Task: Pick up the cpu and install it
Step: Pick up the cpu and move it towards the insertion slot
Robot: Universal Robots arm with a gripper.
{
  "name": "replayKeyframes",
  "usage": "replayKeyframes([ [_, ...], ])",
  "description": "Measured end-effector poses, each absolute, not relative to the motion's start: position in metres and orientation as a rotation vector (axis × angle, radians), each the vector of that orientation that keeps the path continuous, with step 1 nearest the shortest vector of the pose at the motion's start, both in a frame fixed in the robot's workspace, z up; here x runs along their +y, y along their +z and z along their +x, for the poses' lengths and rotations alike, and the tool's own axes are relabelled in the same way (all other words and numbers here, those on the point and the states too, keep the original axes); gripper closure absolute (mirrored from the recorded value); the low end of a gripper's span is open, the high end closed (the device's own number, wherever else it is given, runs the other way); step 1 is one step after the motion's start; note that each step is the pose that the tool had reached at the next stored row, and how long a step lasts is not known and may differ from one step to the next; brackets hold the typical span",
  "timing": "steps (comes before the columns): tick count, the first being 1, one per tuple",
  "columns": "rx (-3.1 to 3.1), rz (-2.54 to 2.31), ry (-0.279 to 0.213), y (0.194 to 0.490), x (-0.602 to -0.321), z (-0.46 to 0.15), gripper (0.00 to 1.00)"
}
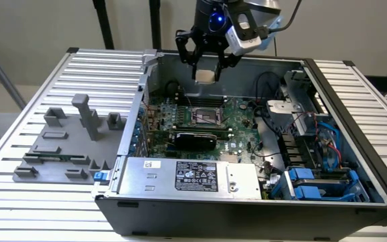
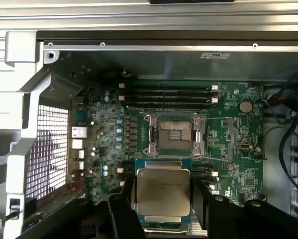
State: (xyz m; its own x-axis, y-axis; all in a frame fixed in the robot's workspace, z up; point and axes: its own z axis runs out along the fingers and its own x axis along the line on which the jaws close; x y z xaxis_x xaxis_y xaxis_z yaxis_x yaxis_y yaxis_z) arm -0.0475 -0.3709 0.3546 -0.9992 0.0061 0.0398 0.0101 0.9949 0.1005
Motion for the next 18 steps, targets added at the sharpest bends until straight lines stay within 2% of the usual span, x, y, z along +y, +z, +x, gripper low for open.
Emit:
replayKeyframes([
  [18,-3.098,-0.017,-0.156,0.322,-0.331,-0.024,0.46],
])
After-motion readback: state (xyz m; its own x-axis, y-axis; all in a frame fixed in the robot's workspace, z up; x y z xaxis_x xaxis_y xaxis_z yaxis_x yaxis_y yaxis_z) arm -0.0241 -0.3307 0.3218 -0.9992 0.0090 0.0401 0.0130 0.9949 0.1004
